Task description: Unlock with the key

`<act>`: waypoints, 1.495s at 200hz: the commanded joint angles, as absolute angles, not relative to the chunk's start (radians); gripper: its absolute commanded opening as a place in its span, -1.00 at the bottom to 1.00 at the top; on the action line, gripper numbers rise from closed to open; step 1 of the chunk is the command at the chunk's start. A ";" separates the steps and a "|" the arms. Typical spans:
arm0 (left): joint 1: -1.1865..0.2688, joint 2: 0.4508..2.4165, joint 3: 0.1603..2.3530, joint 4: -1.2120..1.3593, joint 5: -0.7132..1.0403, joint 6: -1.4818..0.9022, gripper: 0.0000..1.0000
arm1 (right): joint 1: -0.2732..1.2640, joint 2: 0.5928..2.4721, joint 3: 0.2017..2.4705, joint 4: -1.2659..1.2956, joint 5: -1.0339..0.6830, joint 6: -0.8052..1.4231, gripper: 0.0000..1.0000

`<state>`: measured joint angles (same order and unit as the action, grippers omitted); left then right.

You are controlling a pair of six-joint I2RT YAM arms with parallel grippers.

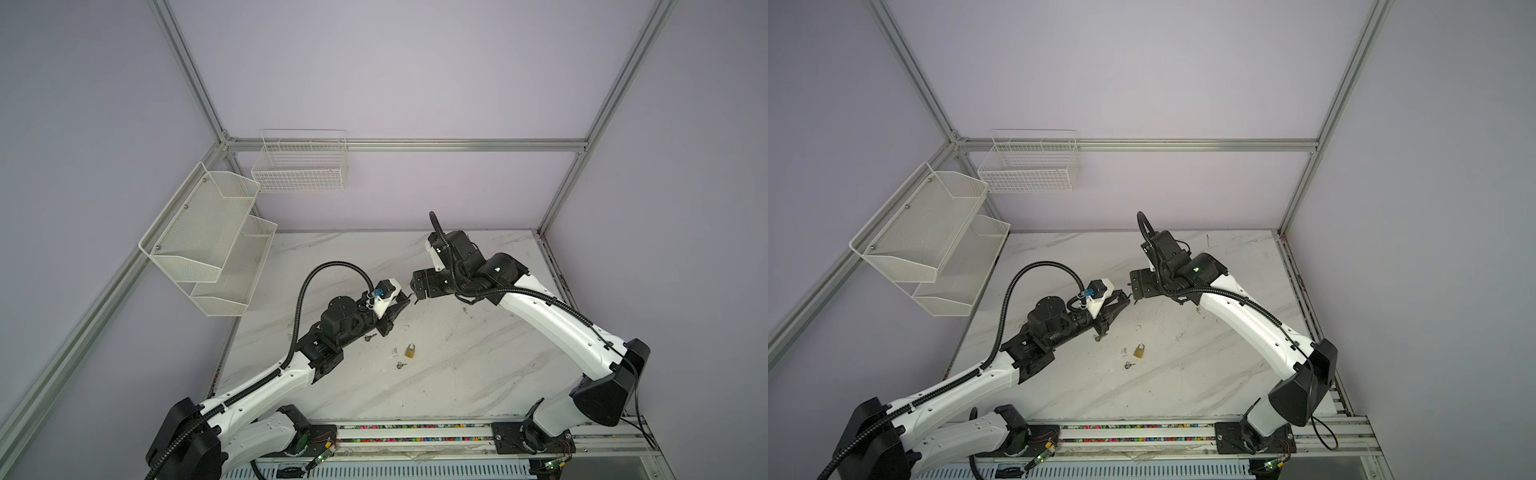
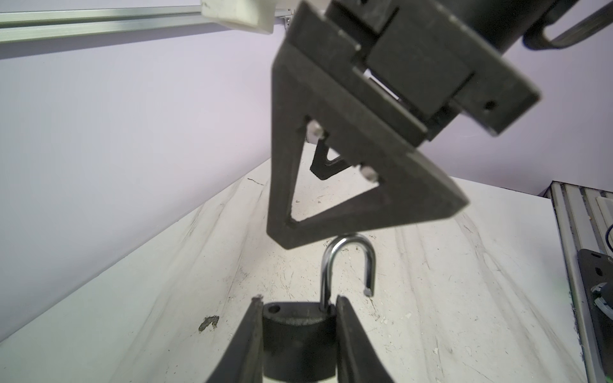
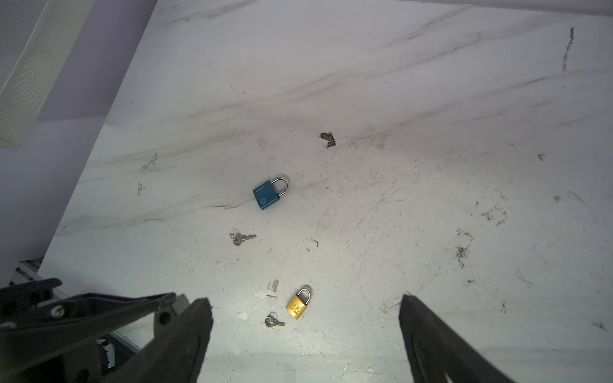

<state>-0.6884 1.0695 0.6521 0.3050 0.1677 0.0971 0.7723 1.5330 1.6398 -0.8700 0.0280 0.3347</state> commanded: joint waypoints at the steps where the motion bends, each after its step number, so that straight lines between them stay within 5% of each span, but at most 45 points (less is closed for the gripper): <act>1: -0.686 1.071 0.656 0.410 0.118 0.084 -1.00 | 0.771 1.475 1.629 -0.905 0.090 0.356 0.83; 89: -0.672 1.355 1.014 -0.048 -0.334 -0.341 -1.00 | 0.766 1.323 1.384 -0.648 0.204 0.466 0.89; 178: -0.618 1.903 1.508 -0.437 -0.275 -0.755 -1.00 | 0.724 1.235 1.125 -0.504 0.149 0.501 0.95; 299: -0.598 2.155 1.670 -0.515 -0.302 -0.873 -1.00 | 0.713 1.215 1.067 -0.462 0.105 0.475 0.95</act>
<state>-0.6022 2.1376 1.5578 -0.4995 -0.2913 -0.8345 0.7177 1.2114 1.0618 -0.4816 0.1135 0.4961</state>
